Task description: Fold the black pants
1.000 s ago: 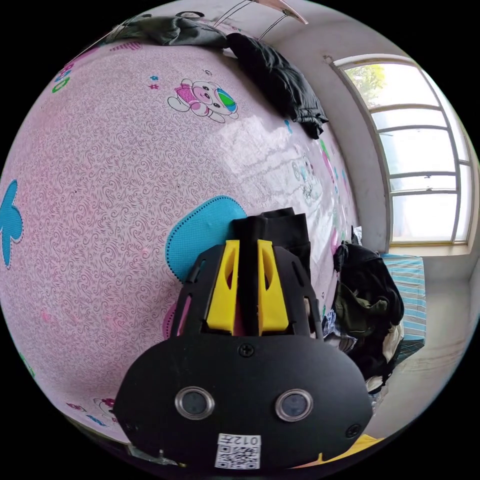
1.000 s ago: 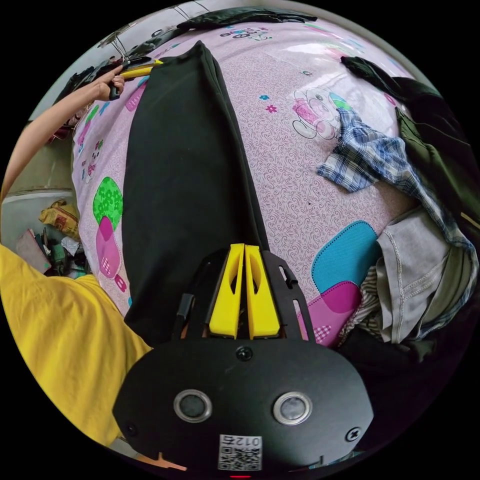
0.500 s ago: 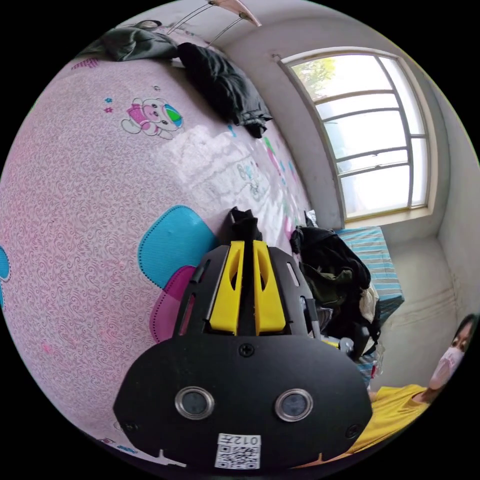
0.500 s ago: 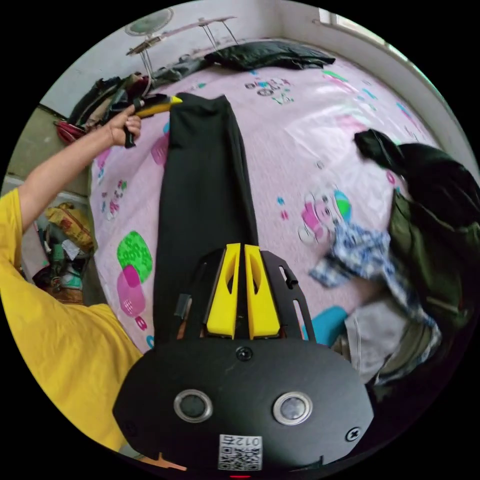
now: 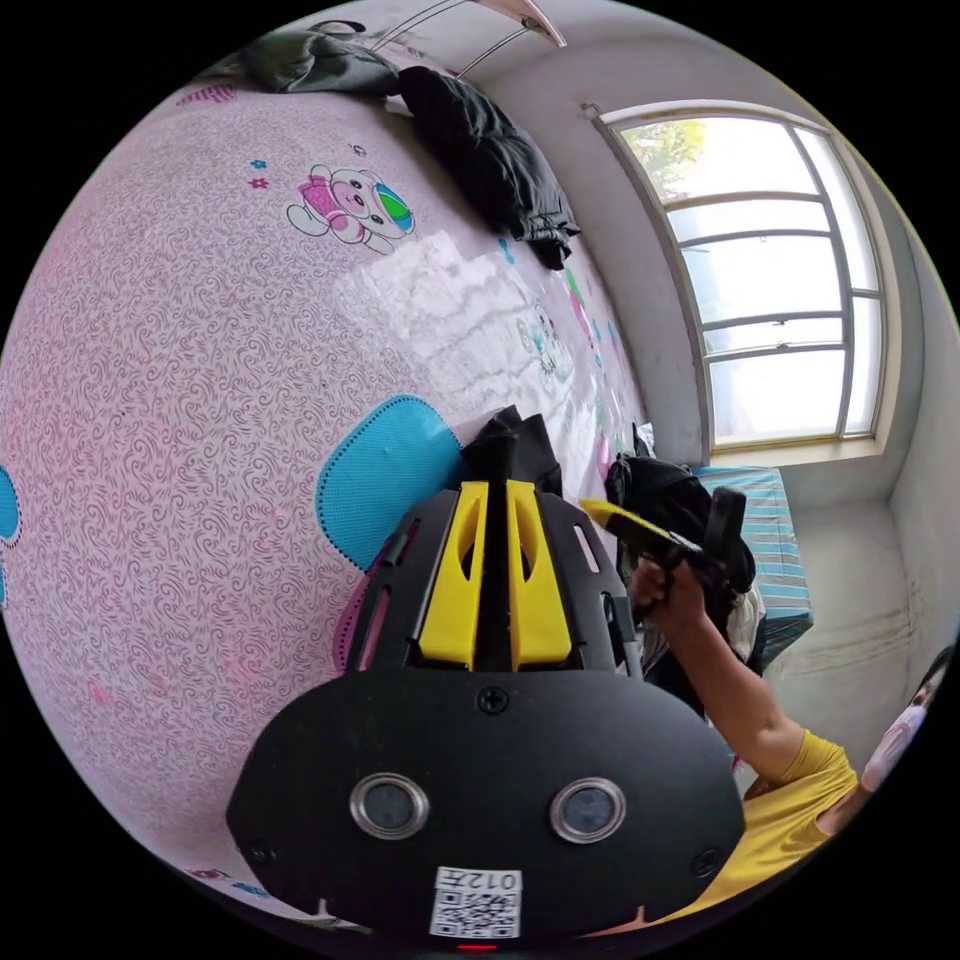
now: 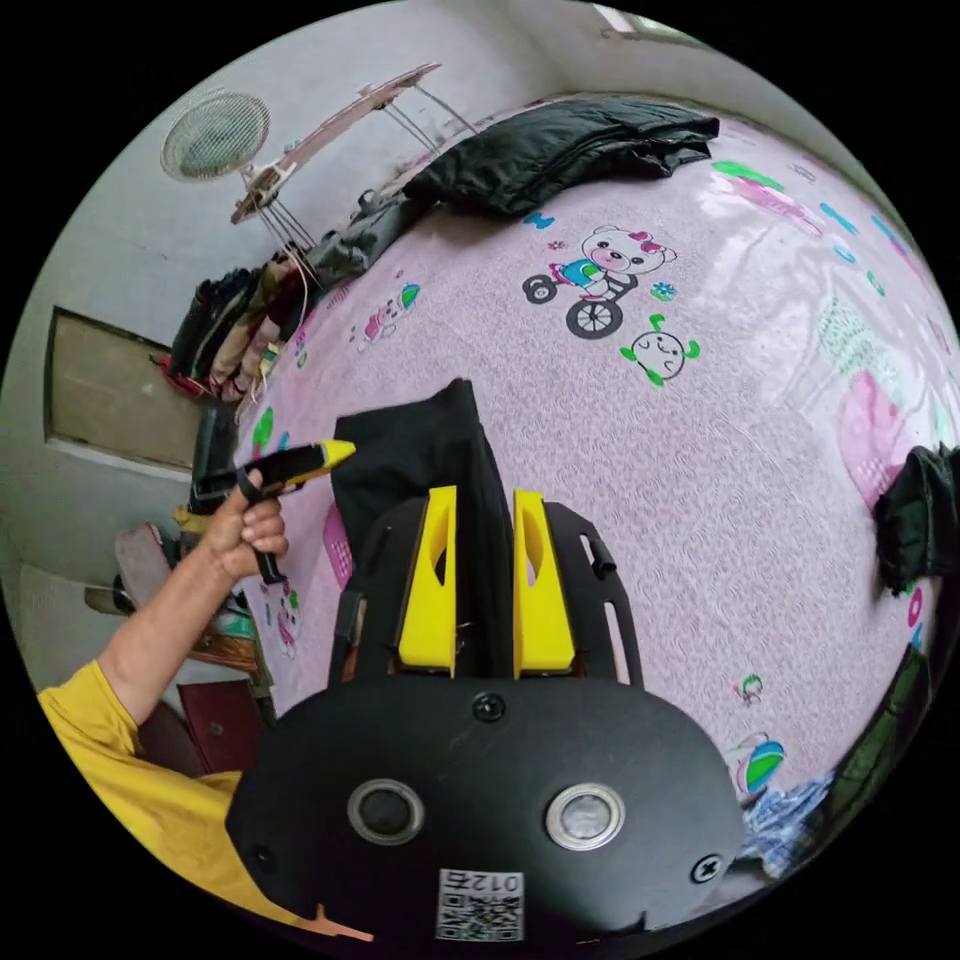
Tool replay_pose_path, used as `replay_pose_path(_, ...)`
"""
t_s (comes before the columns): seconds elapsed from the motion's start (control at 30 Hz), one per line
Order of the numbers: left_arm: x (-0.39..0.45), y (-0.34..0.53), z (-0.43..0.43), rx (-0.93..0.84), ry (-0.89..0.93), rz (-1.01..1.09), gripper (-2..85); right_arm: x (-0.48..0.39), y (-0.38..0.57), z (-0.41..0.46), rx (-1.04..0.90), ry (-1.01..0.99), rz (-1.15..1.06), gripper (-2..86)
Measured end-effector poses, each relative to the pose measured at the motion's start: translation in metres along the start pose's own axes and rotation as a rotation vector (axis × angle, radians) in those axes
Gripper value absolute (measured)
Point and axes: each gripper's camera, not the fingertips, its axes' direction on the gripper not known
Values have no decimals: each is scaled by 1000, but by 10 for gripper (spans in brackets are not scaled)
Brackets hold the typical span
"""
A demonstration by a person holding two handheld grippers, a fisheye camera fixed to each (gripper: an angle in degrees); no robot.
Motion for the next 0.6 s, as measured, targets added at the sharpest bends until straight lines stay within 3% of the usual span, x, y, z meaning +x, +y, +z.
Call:
replay_pose_path(0.47, -22, 49, 39, -43, -11, 15, 15, -8, -69, 62, -198, 84, -271, 80)
replay_pose_path(0.53, -21, 59, 47, -41, -4, 23, 15, -6, -70, 70, -216, 167, -284, 58)
replay_pose_path(0.6, -21, 69, 56, -33, 6, 19, 15, -3, -69, 74, -247, 124, -297, 33)
